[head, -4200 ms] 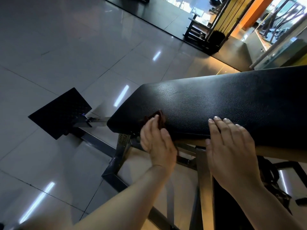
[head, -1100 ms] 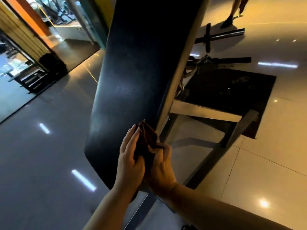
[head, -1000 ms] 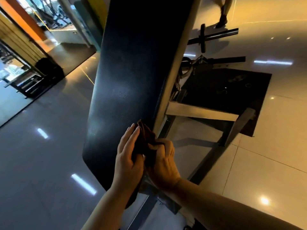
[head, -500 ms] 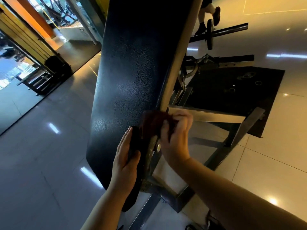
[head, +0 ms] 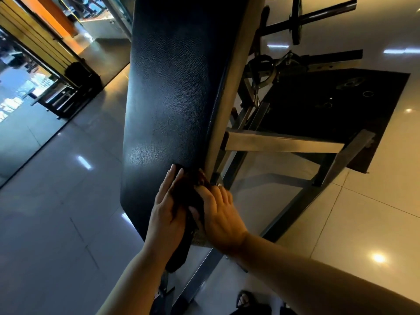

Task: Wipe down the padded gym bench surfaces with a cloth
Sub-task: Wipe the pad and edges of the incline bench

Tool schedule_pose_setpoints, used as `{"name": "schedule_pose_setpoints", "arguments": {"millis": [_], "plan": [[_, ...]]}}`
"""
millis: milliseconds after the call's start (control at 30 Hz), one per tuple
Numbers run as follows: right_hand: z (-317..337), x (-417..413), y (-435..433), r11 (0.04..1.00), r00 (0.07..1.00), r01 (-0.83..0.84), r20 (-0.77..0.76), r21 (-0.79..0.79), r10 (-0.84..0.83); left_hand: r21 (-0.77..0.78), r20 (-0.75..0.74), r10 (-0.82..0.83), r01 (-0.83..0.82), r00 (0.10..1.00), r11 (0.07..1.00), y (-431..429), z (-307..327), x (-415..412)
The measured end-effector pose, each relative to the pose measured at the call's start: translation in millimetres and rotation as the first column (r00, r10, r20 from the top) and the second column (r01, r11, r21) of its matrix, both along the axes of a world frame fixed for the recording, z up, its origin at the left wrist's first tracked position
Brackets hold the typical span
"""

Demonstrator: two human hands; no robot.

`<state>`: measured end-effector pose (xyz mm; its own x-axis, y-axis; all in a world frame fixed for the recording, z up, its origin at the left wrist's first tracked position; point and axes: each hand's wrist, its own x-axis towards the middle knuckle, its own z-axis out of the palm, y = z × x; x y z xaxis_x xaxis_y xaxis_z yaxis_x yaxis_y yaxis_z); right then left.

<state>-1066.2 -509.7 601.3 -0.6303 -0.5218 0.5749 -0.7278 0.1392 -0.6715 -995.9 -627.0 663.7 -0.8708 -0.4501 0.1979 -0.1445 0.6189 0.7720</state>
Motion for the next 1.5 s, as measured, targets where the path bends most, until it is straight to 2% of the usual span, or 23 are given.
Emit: {"name": "schedule_pose_setpoints", "arguments": {"millis": [67,133,233,333,400,467,533,667,767,833,867,967,1000,1033,1067,1133,1267,1367,1433,1500], "plan": [[0,16,-5,0.992,0.97,-0.04,0.234,-0.116,0.067,-0.047,-0.016,0.002,-0.003,1.0,0.999,-2,-3,1],[4,24,-13,0.961,0.918,0.005,0.383,-0.276,0.105,-0.092,-0.021,-0.015,0.013,1.0,0.996,-4,-4,0],[25,9,-28,0.892,0.88,0.249,0.472,-0.377,-0.046,-0.19,0.021,-0.01,0.014,1.0,0.982,-6,0,-7],[43,-13,-39,0.801,0.796,0.486,0.557,-0.35,-0.239,-0.274,0.093,-0.055,0.078,0.994,0.959,-10,1,-9],[32,-7,-40,0.819,0.828,0.45,0.511,-0.356,-0.233,-0.315,0.134,-0.092,0.13,0.987,0.94,-14,-4,-7],[13,21,-39,0.89,0.865,0.336,0.476,-0.308,-0.161,-0.325,0.136,-0.121,0.16,0.983,0.932,-18,-9,-4],[-6,48,-35,0.934,0.907,0.268,0.39,-0.238,-0.161,-0.338,0.123,-0.147,0.181,0.981,0.924,-22,-13,0],[5,14,-25,0.941,0.938,0.264,0.286,-0.211,-0.199,-0.344,0.127,-0.167,0.201,0.978,0.917,-28,-24,12],[24,-23,-26,0.901,0.904,0.366,0.316,-0.231,-0.286,-0.37,0.105,-0.205,0.229,0.973,0.9,-31,-31,20],[14,-10,-32,0.9,0.901,0.386,0.292,-0.204,-0.32,-0.374,0.102,-0.225,0.248,0.969,0.894,-35,-33,20],[5,8,-36,0.899,0.898,0.373,0.333,-0.23,-0.287,-0.376,0.103,-0.236,0.257,0.966,0.89,-37,-34,20],[-16,77,-57,0.839,0.756,0.475,0.611,-0.265,-0.235,-0.386,0.101,-0.265,0.283,0.959,0.878,-43,-38,22],[-17,90,-60,0.85,0.759,0.465,0.605,-0.246,-0.24,-0.39,0.1,-0.275,0.292,0.956,0.873,-46,-39,23],[-16,95,-58,0.87,0.81,0.446,0.508,-0.21,-0.293,-0.397,0.1,-0.293,0.309,0.951,0.864,-50,-39,25],[-14,89,-58,0.873,0.819,0.451,0.476,-0.188,-0.32,-0.41,0.102,-0.311,0.325,0.945,0.852,-52,-37,25],[-9,60,-58,0.845,0.831,0.467,0.455,-0.259,-0.319,-0.454,0.113,-0.345,0.357,0.932,0.816,-57,-29,16],[6,44,-66,0.751,0.771,0.519,0.604,-0.408,-0.204,-0.539,0.129,-0.456,0.448,0.881,0.713,-53,5,-24],[-19,97,-82,0.764,0.711,0.585,0.626,-0.273,-0.321,-0.641,0.181,-0.535,0.512,0.825,0.572,-50,33,-56],[-33,130,-87,0.795,0.71,0.561,0.628,-0.232,-0.318,-0.715,0.225,-0.573,0.533,0.788,0.453,-47,47,-73],[-29,126,-86,0.798,0.679,0.558,0.678,-0.23,-0.28,-0.767,0.283,-0.601,0.553,0.747,0.326,-43,56,-86]]}}
